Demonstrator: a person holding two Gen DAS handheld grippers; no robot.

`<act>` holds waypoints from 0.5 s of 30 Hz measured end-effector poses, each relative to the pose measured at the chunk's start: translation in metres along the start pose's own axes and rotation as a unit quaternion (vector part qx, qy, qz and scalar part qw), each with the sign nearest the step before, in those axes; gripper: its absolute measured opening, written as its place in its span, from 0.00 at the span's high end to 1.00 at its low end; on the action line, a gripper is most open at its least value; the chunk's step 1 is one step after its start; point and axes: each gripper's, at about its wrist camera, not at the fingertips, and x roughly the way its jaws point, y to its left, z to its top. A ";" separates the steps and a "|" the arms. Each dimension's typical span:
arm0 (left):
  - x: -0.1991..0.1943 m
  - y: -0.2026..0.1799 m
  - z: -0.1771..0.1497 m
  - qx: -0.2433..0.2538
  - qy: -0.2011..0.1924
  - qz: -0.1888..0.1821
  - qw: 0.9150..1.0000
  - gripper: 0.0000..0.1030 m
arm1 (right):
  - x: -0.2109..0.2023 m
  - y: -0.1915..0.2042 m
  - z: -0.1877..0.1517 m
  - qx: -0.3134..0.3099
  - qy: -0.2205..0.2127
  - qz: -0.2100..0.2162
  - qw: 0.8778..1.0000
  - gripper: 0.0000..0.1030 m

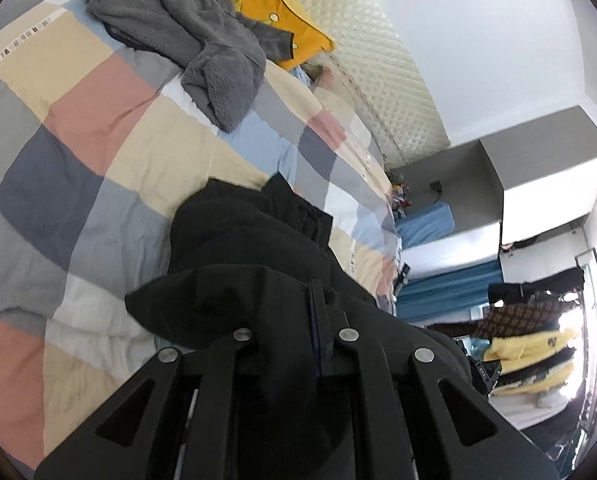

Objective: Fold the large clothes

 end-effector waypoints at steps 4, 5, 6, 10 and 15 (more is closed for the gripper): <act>0.018 -0.002 0.017 -0.018 -0.012 0.020 1.000 0.90 | 0.033 -0.007 0.017 0.014 -0.005 -0.040 0.999 0.91; 0.026 -0.004 0.022 -0.025 -0.018 0.032 0.999 0.90 | 0.040 -0.009 0.020 0.023 -0.007 -0.049 0.999 0.91; 0.034 -0.005 0.028 -0.036 -0.023 0.046 0.998 0.90 | 0.053 -0.012 0.024 0.029 -0.009 -0.065 0.997 0.91; 0.062 -0.009 0.051 -0.060 -0.045 0.093 0.993 0.90 | 0.086 -0.018 0.039 -0.002 0.006 -0.118 0.993 0.91; 0.107 -0.015 0.075 -0.063 -0.052 0.147 0.986 0.90 | 0.115 -0.042 0.047 0.003 0.024 -0.156 0.988 0.91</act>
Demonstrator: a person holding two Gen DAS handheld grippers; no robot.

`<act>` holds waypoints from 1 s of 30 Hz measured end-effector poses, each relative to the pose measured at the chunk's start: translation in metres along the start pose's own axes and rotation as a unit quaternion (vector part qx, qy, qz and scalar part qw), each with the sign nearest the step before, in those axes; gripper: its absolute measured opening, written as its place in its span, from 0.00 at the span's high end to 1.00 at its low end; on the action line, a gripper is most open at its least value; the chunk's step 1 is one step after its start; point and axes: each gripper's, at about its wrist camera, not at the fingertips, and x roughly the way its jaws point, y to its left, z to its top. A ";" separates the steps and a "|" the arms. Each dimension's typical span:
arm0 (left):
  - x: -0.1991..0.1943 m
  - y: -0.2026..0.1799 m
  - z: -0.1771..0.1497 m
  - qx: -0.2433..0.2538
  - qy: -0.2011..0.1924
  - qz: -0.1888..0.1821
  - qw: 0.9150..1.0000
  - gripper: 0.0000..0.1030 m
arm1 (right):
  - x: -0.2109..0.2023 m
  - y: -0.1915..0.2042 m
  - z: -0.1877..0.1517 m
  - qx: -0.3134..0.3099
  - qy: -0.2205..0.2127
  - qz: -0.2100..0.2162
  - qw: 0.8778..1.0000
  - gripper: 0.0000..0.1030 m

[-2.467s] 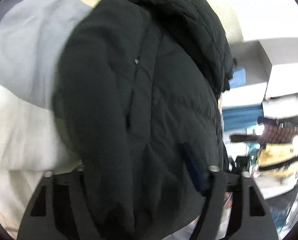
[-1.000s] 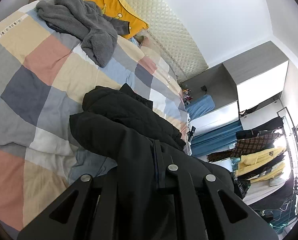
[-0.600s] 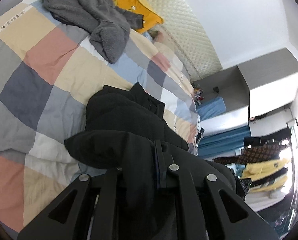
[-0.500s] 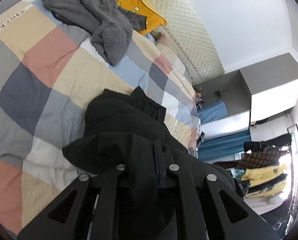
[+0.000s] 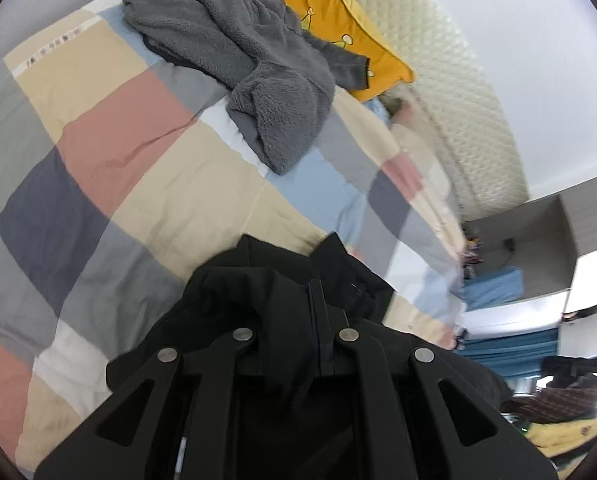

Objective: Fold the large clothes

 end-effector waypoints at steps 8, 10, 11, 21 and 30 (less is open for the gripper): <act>0.061 -0.008 0.017 0.022 0.011 0.063 0.998 0.86 | 0.070 -0.030 0.009 0.053 0.026 -0.025 0.998 0.91; 0.073 -0.006 0.017 0.036 0.010 0.071 0.997 0.85 | 0.086 -0.034 0.010 0.069 0.037 -0.029 0.996 0.91; 0.082 -0.002 0.016 0.042 0.011 0.073 0.996 0.85 | 0.095 -0.038 0.010 0.075 0.042 -0.032 0.996 0.91; 0.136 0.009 0.017 0.041 0.043 0.068 0.996 0.85 | 0.151 -0.066 0.006 0.110 0.078 -0.054 0.989 0.94; 0.112 0.013 0.007 0.066 0.047 0.020 0.996 0.73 | 0.115 -0.068 0.000 0.096 0.082 -0.003 0.992 0.67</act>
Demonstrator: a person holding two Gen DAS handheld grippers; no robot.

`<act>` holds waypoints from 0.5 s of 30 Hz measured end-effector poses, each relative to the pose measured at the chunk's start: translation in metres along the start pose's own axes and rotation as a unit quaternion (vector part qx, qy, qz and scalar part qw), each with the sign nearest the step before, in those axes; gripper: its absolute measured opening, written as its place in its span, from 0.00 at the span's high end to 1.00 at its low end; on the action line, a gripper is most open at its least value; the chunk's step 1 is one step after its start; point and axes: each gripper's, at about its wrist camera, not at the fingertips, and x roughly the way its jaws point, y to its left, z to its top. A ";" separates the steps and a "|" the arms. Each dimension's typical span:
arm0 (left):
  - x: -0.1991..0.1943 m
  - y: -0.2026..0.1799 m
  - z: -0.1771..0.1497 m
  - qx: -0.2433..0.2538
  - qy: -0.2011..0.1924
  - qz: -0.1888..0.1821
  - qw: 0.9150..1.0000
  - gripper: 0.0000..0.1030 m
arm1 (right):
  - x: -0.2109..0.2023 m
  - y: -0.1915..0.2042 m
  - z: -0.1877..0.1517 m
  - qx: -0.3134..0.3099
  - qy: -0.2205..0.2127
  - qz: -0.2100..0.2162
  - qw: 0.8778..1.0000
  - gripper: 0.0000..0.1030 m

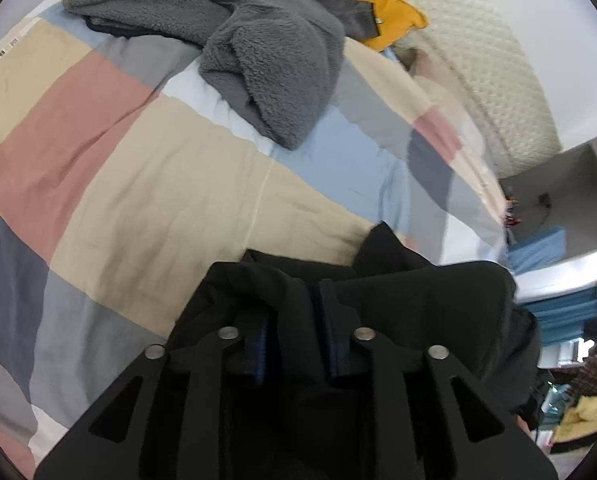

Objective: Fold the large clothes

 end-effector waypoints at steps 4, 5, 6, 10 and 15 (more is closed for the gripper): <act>-0.021 0.004 -0.009 -0.007 -0.014 -0.016 1.000 0.48 | -0.038 0.002 -0.005 -0.008 -0.028 -0.006 1.000 0.40; -0.030 0.004 -0.011 -0.008 -0.019 -0.021 1.000 0.29 | -0.047 0.006 -0.004 -0.013 -0.034 -0.007 0.999 0.40; -0.041 0.001 -0.012 -0.004 -0.030 -0.017 0.999 0.21 | -0.059 0.013 -0.005 -0.026 -0.044 -0.009 0.999 0.40; -0.081 -0.025 -0.013 0.059 -0.084 0.005 0.995 0.19 | -0.089 0.063 -0.022 -0.118 -0.072 -0.015 0.990 0.39; -0.113 -0.082 -0.039 0.180 -0.173 0.034 0.968 0.19 | -0.075 0.122 -0.070 -0.216 -0.076 0.006 0.973 0.26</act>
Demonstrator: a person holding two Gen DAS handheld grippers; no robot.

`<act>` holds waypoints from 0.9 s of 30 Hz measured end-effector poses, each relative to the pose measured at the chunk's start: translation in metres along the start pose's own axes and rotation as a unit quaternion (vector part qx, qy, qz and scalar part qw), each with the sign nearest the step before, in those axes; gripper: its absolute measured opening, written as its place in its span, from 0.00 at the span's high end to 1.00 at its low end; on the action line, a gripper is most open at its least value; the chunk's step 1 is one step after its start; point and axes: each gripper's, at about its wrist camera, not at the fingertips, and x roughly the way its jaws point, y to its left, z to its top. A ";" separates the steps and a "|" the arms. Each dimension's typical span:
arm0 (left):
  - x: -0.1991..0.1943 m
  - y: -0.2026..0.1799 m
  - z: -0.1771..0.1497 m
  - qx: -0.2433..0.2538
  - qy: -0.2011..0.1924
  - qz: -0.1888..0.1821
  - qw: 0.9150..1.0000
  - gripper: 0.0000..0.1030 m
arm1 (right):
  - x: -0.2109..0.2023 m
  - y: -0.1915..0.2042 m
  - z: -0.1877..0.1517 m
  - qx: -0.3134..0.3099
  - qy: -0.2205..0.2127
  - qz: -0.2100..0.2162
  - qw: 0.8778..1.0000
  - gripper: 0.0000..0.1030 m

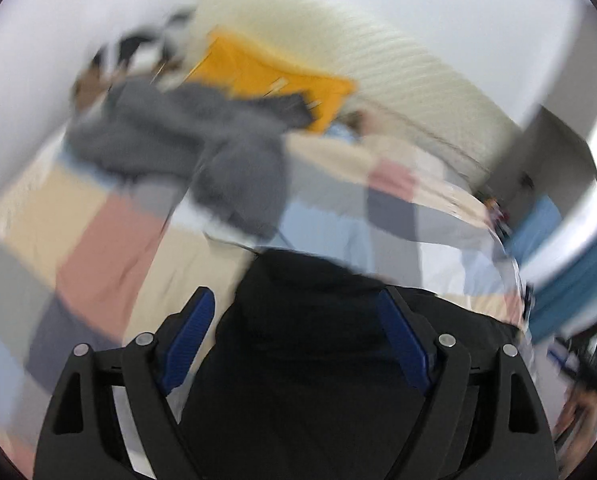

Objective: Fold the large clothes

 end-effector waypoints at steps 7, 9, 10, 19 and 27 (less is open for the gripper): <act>0.043 -0.092 -0.063 0.136 -0.003 -0.032 0.990 0.18 | 0.083 0.070 -0.075 -0.123 0.059 -0.002 0.991 0.23; 0.078 -0.106 -0.082 0.143 0.028 -0.031 0.989 0.18 | 0.101 0.079 -0.089 -0.154 0.045 -0.020 0.987 0.17; 0.091 -0.108 -0.088 0.146 0.039 -0.026 0.988 0.18 | 0.106 0.081 -0.093 -0.178 0.025 -0.031 0.983 0.13; 0.144 -0.117 -0.099 0.173 0.021 0.010 0.985 0.12 | 0.161 0.058 -0.082 -0.181 -0.020 -0.065 0.981 0.02; 0.187 -0.114 -0.075 0.162 0.039 0.025 0.986 0.11 | 0.211 0.064 -0.051 -0.202 0.002 -0.098 0.974 0.00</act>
